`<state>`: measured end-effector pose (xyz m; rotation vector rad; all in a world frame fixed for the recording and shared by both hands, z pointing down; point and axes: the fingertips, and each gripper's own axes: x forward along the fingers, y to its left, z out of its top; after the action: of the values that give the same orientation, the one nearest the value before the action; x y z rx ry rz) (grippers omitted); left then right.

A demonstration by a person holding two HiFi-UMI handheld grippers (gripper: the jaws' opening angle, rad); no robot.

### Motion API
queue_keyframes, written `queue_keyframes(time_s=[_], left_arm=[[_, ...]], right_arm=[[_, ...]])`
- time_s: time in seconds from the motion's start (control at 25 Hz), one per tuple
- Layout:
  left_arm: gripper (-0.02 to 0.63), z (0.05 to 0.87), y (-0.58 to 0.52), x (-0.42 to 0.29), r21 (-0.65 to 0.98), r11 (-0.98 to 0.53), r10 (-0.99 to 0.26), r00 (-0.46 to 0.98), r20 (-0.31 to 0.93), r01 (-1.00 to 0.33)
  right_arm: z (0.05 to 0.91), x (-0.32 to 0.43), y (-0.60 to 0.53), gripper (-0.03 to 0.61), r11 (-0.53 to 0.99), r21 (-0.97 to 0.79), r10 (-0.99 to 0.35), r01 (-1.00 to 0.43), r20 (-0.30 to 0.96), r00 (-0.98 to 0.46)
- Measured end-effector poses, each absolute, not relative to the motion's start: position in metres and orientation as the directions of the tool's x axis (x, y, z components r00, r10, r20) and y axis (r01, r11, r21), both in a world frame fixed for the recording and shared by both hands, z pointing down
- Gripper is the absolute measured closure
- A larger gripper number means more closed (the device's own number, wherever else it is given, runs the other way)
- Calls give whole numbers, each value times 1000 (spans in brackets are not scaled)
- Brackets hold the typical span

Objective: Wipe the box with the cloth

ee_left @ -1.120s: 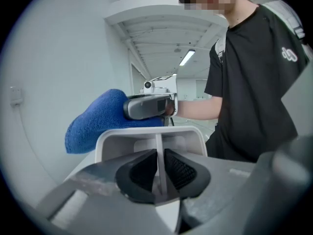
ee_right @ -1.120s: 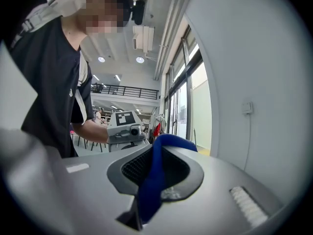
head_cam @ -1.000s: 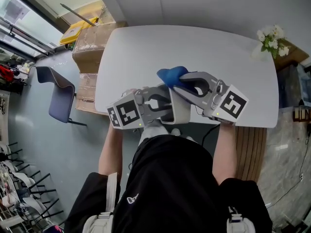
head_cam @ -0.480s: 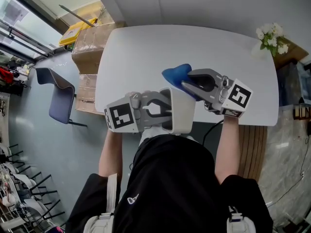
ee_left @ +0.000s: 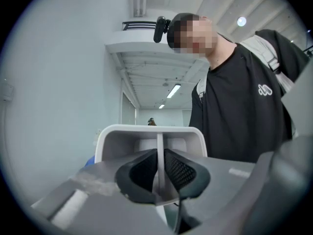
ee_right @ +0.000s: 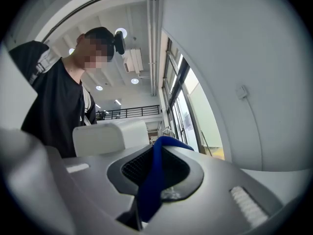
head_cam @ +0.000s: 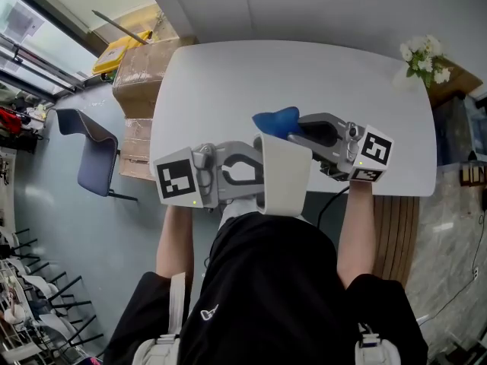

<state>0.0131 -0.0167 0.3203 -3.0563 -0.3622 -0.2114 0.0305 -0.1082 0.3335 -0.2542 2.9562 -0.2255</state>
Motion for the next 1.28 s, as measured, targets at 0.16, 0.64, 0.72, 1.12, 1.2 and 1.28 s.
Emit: queue_keyframes(time_s=[0.16, 0.64, 0.72, 1.12, 1.2, 1.28], left_arm=[[565, 305, -20, 10, 15, -974, 225, 973, 42, 225], [565, 271, -60, 2, -2, -997, 75, 989, -126, 76], [565, 271, -65, 2, 4, -999, 45, 990, -135, 46], [565, 266, -84, -8, 27, -999, -41, 982, -184, -37], [565, 269, -88, -10, 36, -998, -64, 981, -183, -58], [565, 275, -92, -14, 37, -997, -79, 982, -170, -74]], right_arm=[[329, 33, -107, 528, 974, -181, -175, -138, -211, -962], [334, 20, -94, 528, 973, -213, -146, -90, -263, -954], [334, 19, -88, 528, 973, -219, -136, -74, -279, -951], [332, 11, -73, 528, 972, -230, -110, -39, -306, -946], [334, 10, -69, 528, 972, -234, -107, -35, -303, -947], [335, 8, -65, 528, 971, -238, -99, -26, -303, -948]])
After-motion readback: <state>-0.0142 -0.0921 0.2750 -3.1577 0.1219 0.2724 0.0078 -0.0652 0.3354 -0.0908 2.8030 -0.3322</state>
